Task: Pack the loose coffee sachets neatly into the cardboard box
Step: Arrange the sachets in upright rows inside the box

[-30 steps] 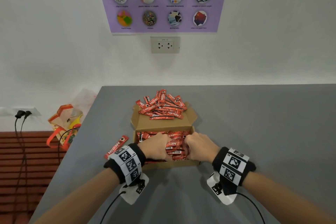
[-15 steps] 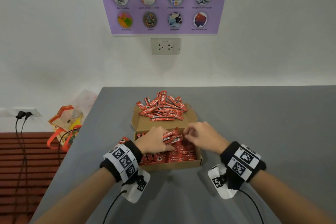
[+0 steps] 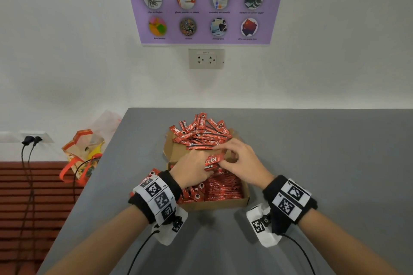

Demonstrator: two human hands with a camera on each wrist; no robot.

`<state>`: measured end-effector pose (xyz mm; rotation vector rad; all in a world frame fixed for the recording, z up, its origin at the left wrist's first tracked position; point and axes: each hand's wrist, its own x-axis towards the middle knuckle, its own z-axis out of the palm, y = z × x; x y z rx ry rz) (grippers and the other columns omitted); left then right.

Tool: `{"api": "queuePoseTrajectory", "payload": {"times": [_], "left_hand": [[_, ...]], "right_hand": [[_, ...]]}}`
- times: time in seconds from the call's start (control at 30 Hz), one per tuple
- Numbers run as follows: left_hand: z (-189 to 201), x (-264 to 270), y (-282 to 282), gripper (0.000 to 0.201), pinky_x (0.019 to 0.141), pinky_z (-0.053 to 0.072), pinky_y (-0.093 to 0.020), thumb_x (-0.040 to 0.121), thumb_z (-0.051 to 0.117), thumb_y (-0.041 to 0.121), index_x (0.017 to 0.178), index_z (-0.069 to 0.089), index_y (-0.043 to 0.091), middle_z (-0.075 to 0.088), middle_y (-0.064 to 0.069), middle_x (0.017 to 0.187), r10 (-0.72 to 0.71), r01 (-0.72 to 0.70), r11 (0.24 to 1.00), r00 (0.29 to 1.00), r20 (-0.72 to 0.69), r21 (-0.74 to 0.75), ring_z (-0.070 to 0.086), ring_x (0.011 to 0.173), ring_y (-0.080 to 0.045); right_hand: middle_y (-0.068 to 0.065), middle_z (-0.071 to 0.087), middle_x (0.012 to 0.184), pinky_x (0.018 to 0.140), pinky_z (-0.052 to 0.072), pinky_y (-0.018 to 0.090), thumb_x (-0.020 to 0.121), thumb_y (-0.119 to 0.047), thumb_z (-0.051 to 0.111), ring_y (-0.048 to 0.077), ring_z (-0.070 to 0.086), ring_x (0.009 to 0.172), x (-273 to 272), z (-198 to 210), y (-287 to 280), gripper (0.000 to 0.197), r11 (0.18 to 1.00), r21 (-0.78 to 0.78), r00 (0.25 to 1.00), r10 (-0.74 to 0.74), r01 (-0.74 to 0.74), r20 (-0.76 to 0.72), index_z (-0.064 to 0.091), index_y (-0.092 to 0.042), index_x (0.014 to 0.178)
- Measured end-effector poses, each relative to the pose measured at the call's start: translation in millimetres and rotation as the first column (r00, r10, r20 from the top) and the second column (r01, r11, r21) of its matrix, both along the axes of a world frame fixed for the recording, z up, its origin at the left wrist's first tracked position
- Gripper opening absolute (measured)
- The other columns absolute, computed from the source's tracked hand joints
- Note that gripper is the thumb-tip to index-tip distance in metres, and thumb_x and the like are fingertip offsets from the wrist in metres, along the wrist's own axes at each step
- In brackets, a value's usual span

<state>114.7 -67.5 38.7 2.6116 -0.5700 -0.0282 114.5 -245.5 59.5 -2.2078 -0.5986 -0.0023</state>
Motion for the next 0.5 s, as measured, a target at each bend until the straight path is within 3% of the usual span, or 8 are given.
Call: {"api": "queuePoseTrajectory", "payload": {"times": [0.13,0.27,0.43,0.5], "left_hand": [[0,0,-1,0.051,0.092,0.050,-0.034,0.081,0.068,0.029,0.128,0.051,0.020,0.059,0.003,0.125,0.003,-0.003,1.000,1.000,-0.015,-0.018,0.058,0.111,-0.016],[7,-2,-3,0.049,0.098,0.045,-0.033,0.083,0.065,0.030,0.129,0.050,0.022,0.057,0.004,0.128,-0.033,0.032,0.994,0.999,-0.009,-0.103,0.054,0.114,-0.014],[14,-3,0,0.039,0.087,0.049,-0.028,0.083,0.065,0.028,0.121,0.057,0.019,0.064,0.004,0.114,-0.033,0.030,0.994,0.999,-0.026,-0.109,0.061,0.098,-0.012],[14,-4,5,0.027,0.076,0.053,-0.028,0.084,0.065,0.024,0.110,0.061,0.015,0.067,0.000,0.102,-0.004,-0.008,0.993,0.994,-0.105,-0.115,0.064,0.082,-0.012]], "right_hand": [[-0.012,0.056,0.085,0.066,0.038,0.012,0.081,-0.011,0.070,0.001,0.049,0.072,2,0,-6,0.019,0.996,0.073,0.994,0.047,-0.055,0.097,0.075,-0.020,0.097],[-0.023,0.052,0.088,0.074,0.045,0.015,0.083,-0.011,0.068,0.001,0.054,0.080,3,2,-9,0.018,0.996,0.067,0.973,0.048,-0.065,0.224,0.075,-0.020,0.098],[-0.014,0.058,0.091,0.075,0.049,0.019,0.082,-0.008,0.068,0.005,0.057,0.082,1,6,-14,0.018,0.994,0.067,0.941,0.062,-0.089,0.333,0.075,-0.017,0.096],[-0.009,0.062,0.089,0.074,0.048,0.015,0.081,-0.004,0.067,0.005,0.058,0.080,4,8,-20,0.019,0.993,0.095,0.934,0.038,-0.077,0.356,0.075,-0.014,0.095]]}}
